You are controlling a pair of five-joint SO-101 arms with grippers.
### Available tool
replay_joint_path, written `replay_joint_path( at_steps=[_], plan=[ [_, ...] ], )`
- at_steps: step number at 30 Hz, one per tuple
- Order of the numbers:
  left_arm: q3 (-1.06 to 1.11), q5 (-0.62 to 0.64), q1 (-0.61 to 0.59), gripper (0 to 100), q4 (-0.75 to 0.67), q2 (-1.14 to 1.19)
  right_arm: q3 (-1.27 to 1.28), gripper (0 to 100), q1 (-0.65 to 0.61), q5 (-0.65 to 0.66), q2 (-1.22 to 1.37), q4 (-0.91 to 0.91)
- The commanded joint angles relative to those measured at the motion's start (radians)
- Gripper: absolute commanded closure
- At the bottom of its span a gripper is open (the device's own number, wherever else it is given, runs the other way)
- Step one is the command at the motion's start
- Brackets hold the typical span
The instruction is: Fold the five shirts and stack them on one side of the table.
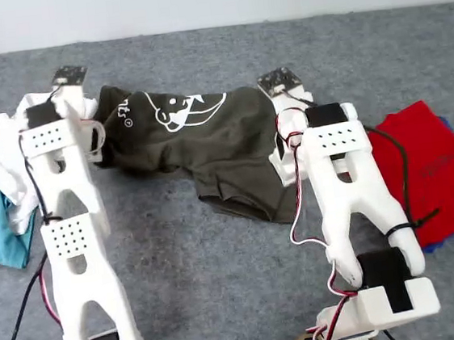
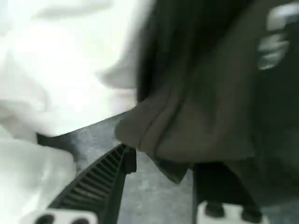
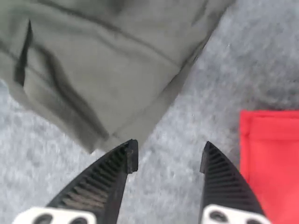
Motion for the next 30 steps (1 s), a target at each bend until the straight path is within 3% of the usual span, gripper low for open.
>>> replay_joint_path(
  at_steps=[1,14,21,24,30],
  plan=[
    [-0.038,0.112,0.025,80,-0.008,-0.095,-0.008,77.5,0.001,-0.041,-0.045,-0.068],
    [-0.117,0.169,-0.146,80,0.023,-0.106,-0.006,77.5,-0.004,-0.075,-0.045,-0.105],
    [-0.131,0.172,-0.133,81,0.021,-0.107,-0.015,77.5,0.024,-0.092,0.038,-0.223],
    [-0.133,0.222,-0.127,81,0.021,-0.107,-0.06,77.5,0.042,-0.18,0.133,-0.334],
    [-0.131,0.252,-0.133,81,0.021,-0.101,-0.247,77.5,0.007,-0.262,0.34,-0.24]
  ],
)
